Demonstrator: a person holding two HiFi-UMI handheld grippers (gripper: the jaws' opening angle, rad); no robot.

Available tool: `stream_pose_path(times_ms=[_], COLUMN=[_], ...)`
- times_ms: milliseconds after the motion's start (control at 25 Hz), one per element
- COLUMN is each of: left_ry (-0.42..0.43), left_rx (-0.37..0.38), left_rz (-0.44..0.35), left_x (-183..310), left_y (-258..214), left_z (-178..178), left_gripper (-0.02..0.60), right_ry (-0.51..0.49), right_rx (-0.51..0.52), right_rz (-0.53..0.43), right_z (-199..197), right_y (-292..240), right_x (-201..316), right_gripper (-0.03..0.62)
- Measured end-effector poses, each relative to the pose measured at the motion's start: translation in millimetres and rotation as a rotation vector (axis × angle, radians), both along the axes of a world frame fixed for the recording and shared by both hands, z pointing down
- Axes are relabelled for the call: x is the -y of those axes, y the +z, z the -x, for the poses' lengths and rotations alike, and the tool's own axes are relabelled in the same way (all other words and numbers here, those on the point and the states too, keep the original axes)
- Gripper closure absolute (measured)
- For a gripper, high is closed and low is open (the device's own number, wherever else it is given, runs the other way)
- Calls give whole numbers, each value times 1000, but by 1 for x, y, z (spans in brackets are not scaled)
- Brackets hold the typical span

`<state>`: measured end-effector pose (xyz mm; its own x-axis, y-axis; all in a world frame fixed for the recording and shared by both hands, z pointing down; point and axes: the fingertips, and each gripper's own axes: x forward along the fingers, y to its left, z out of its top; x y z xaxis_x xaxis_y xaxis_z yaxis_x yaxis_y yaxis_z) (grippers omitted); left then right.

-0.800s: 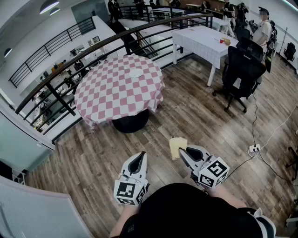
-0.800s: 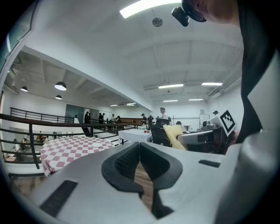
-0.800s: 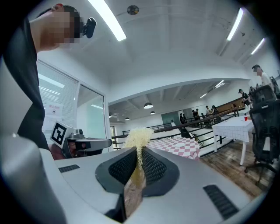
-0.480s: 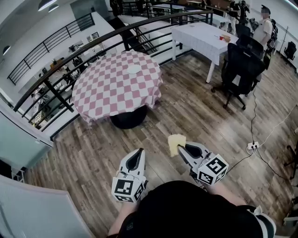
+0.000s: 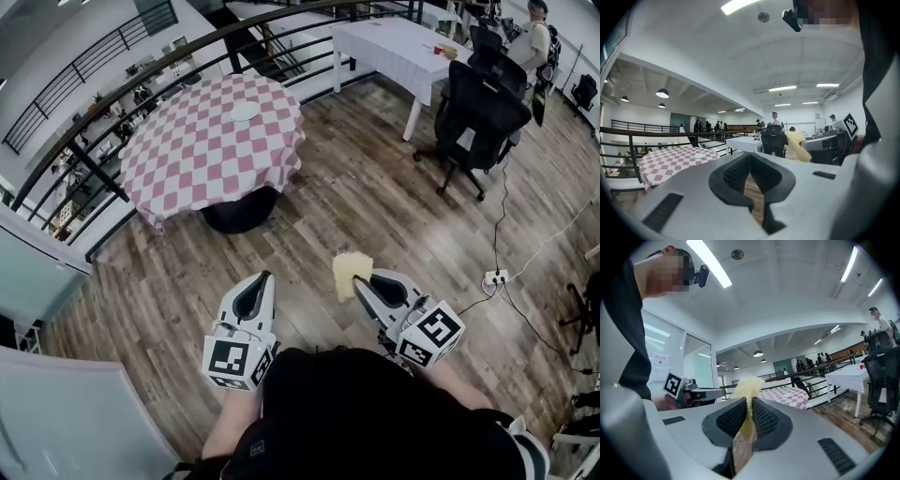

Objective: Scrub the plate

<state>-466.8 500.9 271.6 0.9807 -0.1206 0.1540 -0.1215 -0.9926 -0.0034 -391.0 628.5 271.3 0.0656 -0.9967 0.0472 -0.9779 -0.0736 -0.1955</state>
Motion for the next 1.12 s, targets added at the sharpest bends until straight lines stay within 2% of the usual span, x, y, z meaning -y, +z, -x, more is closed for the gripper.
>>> stream_pose_path(times_ms=[280, 560, 760, 960, 1120], left_ry=[1, 28, 49, 79, 100], left_rx=[26, 42, 57, 65, 53], left_rz=[15, 48, 85, 116, 115], left_x=[-9, 4, 36, 79, 123], left_y=[7, 26, 46, 49, 38], left_z=[-39, -92, -147, -213, -261], left_gripper=[571, 571, 571, 571, 571], right_ry=[25, 41, 51, 49, 31], right_rx=[67, 81, -19, 18, 0], right_rz=[31, 46, 109, 134, 129], right_z=[-38, -85, -133, -192, -235], right_y=[21, 33, 39, 40, 26], right_x=[-22, -6, 27, 81, 136], right_gripper=[548, 548, 548, 548, 548])
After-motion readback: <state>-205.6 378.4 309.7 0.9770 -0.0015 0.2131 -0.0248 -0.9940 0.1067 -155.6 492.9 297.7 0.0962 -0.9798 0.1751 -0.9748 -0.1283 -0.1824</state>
